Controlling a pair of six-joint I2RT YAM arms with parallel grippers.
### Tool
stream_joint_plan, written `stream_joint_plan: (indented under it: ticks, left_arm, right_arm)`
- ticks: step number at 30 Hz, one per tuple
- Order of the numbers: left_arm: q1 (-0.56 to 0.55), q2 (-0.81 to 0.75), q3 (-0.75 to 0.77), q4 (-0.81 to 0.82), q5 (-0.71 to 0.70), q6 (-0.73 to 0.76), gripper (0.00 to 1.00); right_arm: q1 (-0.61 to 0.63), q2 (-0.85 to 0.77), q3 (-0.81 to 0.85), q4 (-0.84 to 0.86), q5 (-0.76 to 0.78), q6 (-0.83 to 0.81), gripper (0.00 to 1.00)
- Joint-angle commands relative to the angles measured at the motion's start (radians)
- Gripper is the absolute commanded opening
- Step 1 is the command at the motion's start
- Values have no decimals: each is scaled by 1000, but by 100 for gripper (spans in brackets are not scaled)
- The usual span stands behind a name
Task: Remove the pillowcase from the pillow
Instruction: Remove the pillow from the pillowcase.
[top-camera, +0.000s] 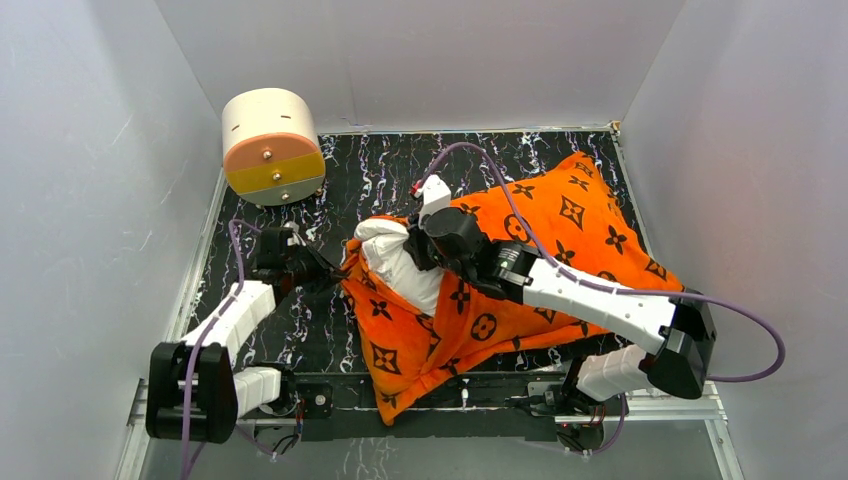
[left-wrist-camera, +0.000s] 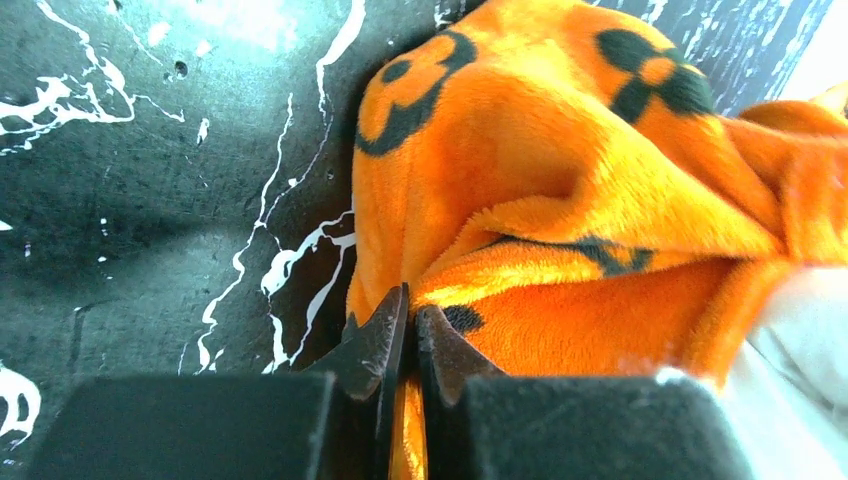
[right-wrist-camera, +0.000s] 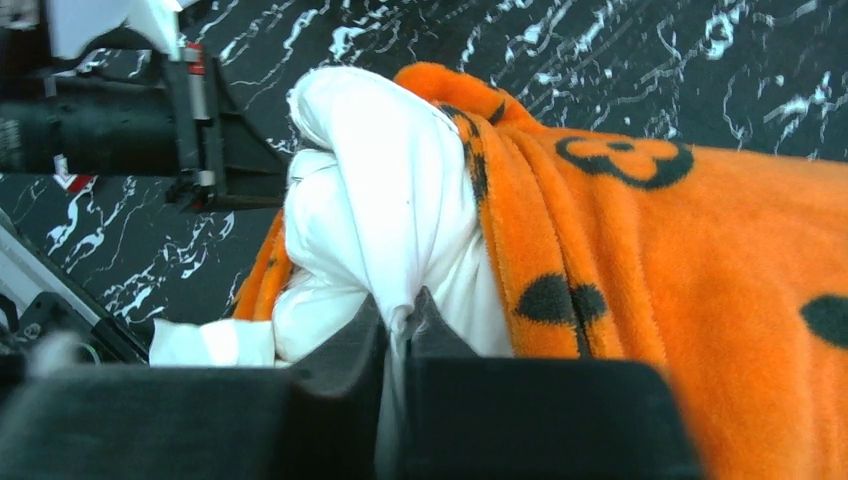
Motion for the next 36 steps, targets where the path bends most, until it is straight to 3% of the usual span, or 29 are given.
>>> stream_joint_plan:
  ticks: [1, 5, 6, 10, 16, 21, 26, 31, 33, 36]
  left_arm:
    - [65, -98, 19, -156, -194, 105, 16]
    - [65, -171, 126, -278, -119, 170, 70]
    - [66, -199, 148, -309, -113, 179, 79]
    - [67, -326, 187, -376, -86, 202, 93]
    - [65, -404, 214, -424, 140, 233, 93]
    - [62, -474, 209, -475, 271, 273, 90]
    - [48, -538, 172, -494, 352, 284, 88]
    - [-12, -502, 235, -553, 288, 323, 82]
    - [-57, -489, 265, -565, 244, 318, 79]
    - [-170, -474, 296, -566, 177, 276, 75]
  right_arm:
    - [-25, 11, 168, -65, 222, 104, 46]
    - [-24, 40, 288, -250, 6, 95, 70]
    - [-24, 34, 309, -295, -27, 91, 74]
    - [-24, -85, 302, -297, -113, 95, 83]
    - [-24, -269, 136, -293, -224, 188, 81]
    - [-11, -266, -31, -202, -300, 249, 72]
    - [50, -191, 35, -348, -9, 331, 71]
    - [59, -138, 24, -448, 76, 389, 71]
    - [59, -110, 15, -490, 163, 428, 60]
    - [60, -87, 3, -505, 241, 463, 36]
